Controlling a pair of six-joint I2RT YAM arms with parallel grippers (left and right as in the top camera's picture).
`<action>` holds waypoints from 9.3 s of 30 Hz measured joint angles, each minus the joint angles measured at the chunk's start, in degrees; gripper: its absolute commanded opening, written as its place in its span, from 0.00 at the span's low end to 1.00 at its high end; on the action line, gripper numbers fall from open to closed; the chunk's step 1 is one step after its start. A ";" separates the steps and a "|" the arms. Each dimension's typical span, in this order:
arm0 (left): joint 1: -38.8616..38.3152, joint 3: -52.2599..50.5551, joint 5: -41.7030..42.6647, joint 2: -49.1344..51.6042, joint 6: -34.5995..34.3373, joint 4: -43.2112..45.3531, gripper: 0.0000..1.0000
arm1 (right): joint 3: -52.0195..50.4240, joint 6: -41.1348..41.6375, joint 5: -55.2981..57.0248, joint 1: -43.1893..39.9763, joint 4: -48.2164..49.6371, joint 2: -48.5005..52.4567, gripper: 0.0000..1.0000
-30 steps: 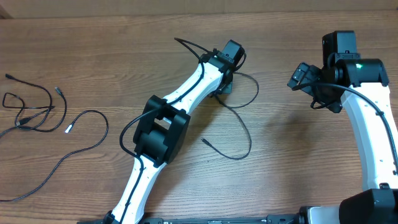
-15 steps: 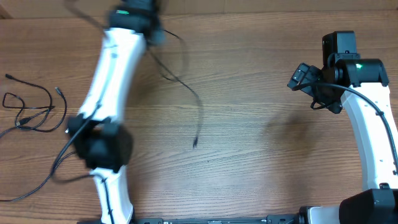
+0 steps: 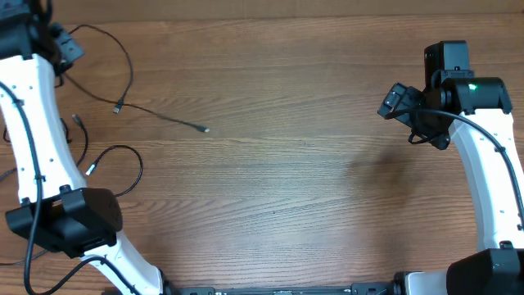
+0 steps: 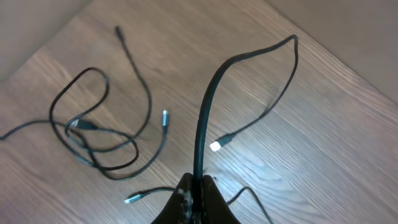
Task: Untangle cables
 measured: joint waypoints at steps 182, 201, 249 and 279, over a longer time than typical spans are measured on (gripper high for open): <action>-22.53 -128.78 19.87 -112.74 31.34 83.43 1.00 | -0.04 -4.57 -5.07 0.00 0.20 0.00 1.00; -20.26 -128.80 16.85 -112.87 35.63 68.37 1.00 | -0.04 -4.57 -5.09 0.00 0.20 0.00 1.00; -20.28 -128.80 20.31 -112.91 32.96 68.78 1.00 | -0.04 -4.55 -5.09 0.00 0.17 0.00 1.00; -21.18 -128.80 20.31 -112.91 32.96 68.78 1.00 | -0.04 -4.55 -5.09 0.00 0.17 0.00 1.00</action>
